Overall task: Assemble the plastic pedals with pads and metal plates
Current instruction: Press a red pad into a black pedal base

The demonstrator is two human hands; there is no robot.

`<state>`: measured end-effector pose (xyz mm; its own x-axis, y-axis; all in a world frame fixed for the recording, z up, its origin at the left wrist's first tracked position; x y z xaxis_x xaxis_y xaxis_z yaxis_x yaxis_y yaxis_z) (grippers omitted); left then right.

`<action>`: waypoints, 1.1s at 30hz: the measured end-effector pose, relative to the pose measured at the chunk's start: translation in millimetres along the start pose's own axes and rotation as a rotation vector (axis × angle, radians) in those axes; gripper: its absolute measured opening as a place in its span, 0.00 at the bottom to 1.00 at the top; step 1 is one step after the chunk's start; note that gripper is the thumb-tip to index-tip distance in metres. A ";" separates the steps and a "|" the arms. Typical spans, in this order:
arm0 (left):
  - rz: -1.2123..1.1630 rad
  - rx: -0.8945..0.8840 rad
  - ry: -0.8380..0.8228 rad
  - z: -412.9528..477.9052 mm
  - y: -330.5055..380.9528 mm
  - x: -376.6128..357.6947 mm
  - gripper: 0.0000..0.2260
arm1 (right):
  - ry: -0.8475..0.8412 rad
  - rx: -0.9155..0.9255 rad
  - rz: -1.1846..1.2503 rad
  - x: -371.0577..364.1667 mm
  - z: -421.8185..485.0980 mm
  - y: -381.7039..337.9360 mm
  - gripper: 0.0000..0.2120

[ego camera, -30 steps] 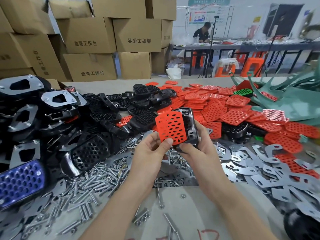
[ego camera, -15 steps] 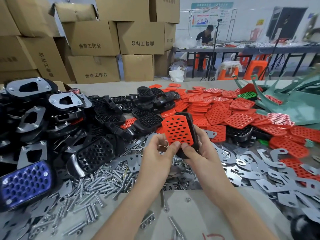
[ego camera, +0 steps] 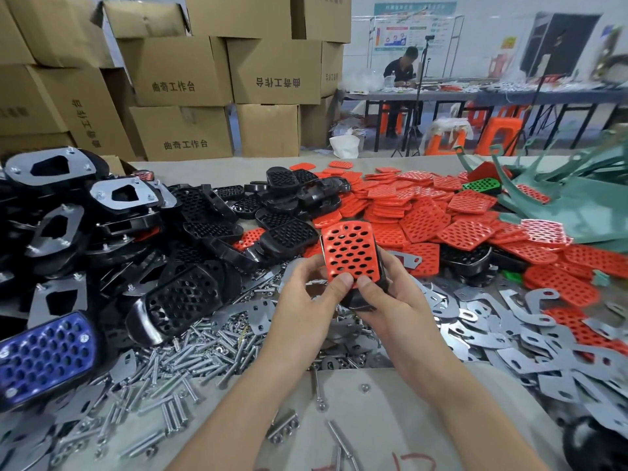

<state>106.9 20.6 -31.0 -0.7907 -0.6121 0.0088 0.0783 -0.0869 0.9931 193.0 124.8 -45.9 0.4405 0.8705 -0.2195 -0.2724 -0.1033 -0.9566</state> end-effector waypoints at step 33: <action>-0.095 0.002 -0.087 0.1 0.4 -8.7 0.13 | 0.071 -0.022 -0.209 1.0 -4.8 -5.8 0.11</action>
<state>113.8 26.0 -30.7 -0.8440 -0.5311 -0.0754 -0.0007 -0.1394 0.9902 199.2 124.0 -41.5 0.5446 0.8382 -0.0286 -0.1507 0.0642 -0.9865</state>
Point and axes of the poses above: each hand's wrist, its own z-axis towards the middle knuckle, its own x-axis out of the back of the hand, y = z × x, the point moved 9 cm from there along z, towards the middle knuckle, and after that the axes turned 11 degrees about -y, right-handed, at the moved point
